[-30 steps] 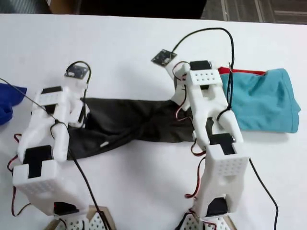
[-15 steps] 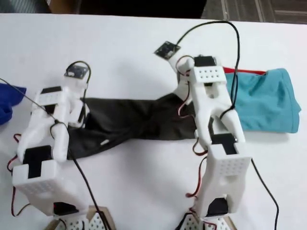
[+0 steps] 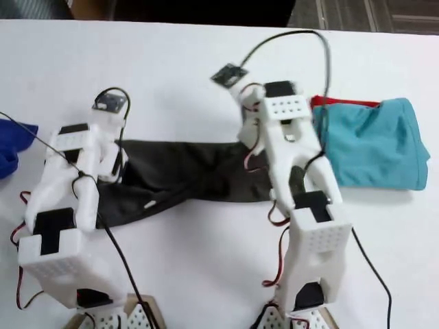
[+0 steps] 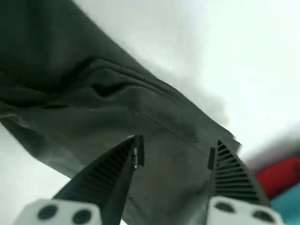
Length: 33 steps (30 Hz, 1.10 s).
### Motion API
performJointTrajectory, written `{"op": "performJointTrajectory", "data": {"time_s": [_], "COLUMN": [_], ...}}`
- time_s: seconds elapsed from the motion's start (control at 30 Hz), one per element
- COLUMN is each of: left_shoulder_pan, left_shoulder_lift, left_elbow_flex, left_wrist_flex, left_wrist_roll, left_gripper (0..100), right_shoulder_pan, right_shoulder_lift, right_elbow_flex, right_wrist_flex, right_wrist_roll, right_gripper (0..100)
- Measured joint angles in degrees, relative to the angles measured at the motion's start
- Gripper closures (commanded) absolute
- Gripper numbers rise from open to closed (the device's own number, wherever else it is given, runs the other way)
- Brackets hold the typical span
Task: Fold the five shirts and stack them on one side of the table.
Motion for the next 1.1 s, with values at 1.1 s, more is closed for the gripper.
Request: {"op": "performJointTrajectory", "data": {"time_s": [1.1], "left_shoulder_pan": [0.0], "left_shoulder_lift": [0.0], "left_elbow_flex": [0.0], "left_wrist_flex": [0.0], "left_wrist_roll": [0.0], "left_gripper": [76], "right_shoulder_pan": [-0.35], "right_shoulder_lift": [-26.99], "right_elbow_flex": [55.56], "right_wrist_flex": [-28.48], "right_wrist_roll": [-3.69], "right_gripper": [78.8]}}
